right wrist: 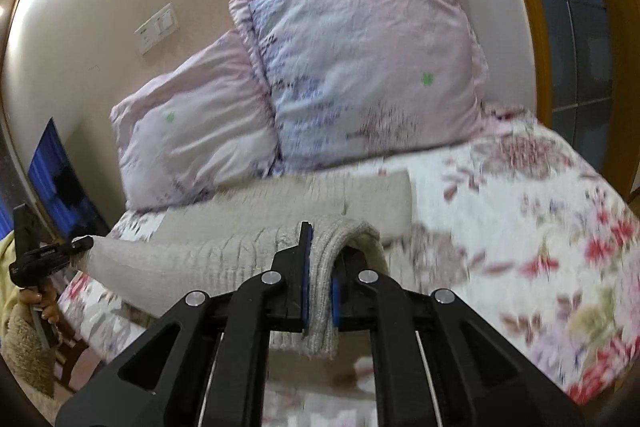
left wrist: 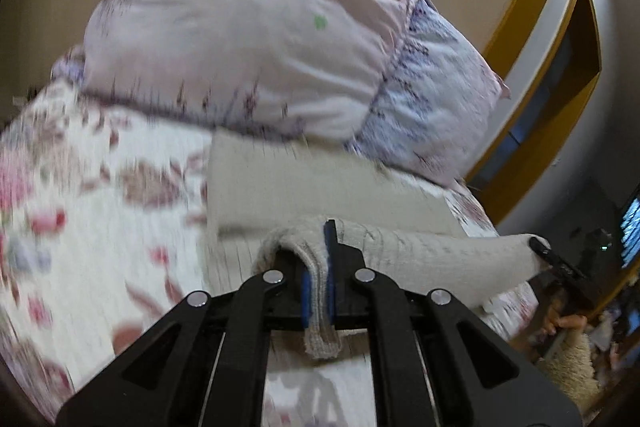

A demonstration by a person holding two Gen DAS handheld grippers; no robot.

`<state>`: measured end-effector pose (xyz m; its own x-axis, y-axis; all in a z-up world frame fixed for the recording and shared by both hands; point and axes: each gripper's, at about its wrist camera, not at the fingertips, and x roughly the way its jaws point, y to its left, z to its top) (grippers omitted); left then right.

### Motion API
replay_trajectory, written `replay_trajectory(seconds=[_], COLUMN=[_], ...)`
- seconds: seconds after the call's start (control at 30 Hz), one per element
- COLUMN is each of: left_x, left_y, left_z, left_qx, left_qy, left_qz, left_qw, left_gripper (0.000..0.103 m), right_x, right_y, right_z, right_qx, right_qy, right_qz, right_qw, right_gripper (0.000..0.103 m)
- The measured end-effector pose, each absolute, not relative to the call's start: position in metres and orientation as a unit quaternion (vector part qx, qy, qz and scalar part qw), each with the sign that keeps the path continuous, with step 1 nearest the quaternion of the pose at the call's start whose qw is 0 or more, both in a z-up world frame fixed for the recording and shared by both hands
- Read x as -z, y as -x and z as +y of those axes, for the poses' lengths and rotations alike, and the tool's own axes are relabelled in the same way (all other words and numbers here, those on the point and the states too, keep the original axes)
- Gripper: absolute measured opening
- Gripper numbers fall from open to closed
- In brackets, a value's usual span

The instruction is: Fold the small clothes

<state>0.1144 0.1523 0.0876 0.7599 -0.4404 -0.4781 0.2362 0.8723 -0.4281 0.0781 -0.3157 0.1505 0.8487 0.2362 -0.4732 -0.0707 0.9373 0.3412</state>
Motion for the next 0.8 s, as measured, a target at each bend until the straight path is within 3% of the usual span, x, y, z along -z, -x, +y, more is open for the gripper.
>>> replay_trajectory(seconds=[0.27,0.43,0.6,0.8], left_x=[-0.108,-0.071,-0.020,-0.010], left_y=[-0.207,-0.267,-0.300,-0.312], left_z=[0.144,0.146,0.157,0.168], left_qx=[0.155,0.139,0.135,0.166], left_qy=[0.167,0.209,0.268,0.324], left_qz=[0.287,0.335,0.393,0.399], left_qw=[0.930,0.908,0.869,0.841], left_gripper=[0.005,0.005,0.005,0.006], right_x=[-0.154,-0.118,-0.055,-0.050], right_y=[-0.161,-0.219,-0.264,-0.274], right_z=[-0.320,-0.329,-0.341,-0.352], right_qx=[-0.063,-0.050,-0.038,-0.056], right_qy=[-0.176,-0.206,-0.258,-0.309], right_qz=[0.246,0.280,0.385,0.386], right_qw=[0.951,0.936,0.885,0.867], right_gripper=[0.008,0.008,0.008,0.008])
